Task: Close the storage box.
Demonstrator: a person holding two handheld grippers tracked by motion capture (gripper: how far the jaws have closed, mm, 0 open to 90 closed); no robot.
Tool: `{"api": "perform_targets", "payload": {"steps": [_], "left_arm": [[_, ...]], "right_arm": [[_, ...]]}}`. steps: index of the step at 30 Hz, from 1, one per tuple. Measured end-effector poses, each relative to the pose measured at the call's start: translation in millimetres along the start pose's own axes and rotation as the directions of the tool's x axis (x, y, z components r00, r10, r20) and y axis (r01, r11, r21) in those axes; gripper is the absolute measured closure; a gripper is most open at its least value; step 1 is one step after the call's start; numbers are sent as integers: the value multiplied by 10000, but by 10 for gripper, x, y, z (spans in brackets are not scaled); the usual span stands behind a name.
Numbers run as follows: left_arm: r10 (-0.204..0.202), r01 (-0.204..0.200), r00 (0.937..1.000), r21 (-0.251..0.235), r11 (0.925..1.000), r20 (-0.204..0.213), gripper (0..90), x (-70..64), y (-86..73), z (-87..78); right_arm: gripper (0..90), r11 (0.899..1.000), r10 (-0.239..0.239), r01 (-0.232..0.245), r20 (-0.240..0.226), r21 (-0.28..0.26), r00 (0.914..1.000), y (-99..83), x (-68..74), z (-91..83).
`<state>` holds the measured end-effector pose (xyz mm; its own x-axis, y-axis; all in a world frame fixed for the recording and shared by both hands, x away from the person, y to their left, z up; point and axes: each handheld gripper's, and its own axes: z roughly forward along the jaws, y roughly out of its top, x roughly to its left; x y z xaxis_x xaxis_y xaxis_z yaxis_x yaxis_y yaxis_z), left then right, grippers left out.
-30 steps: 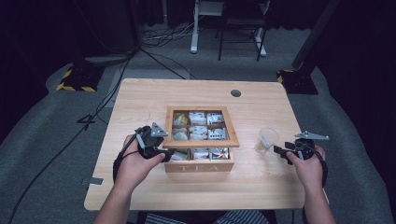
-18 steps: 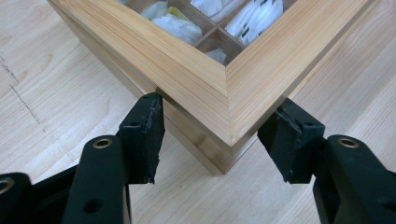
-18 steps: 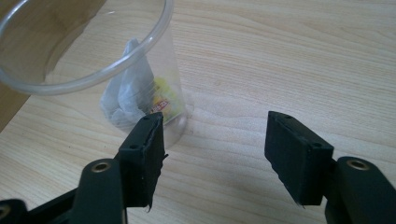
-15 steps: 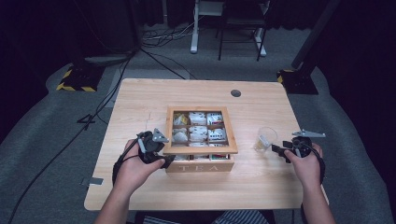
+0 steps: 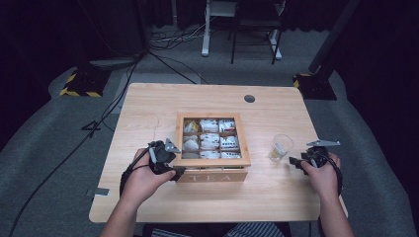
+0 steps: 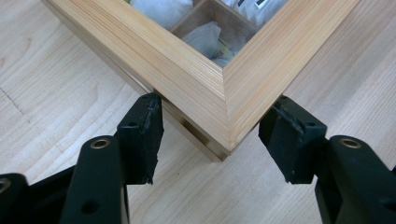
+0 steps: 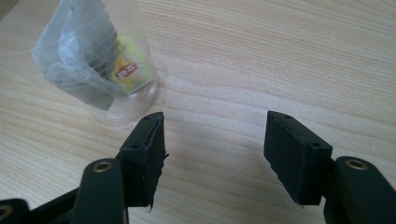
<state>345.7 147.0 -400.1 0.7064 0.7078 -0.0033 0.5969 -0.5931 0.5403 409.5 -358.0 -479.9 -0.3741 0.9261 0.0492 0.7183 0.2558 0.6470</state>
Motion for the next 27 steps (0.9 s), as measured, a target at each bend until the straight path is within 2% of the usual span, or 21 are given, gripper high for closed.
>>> {"api": "perform_targets", "payload": {"steps": [8,27], "left_arm": [[89,-89,10000,257,9996,6,407,-8,-3,31],[89,-102,9998,858,9963,160,403,-11,-13,104]], "right_arm": [[382,9998,205,-205,29,-28,9998,-46,-41,40],[373,9998,199,-198,118,-91,9997,-59,-54,54]]}}
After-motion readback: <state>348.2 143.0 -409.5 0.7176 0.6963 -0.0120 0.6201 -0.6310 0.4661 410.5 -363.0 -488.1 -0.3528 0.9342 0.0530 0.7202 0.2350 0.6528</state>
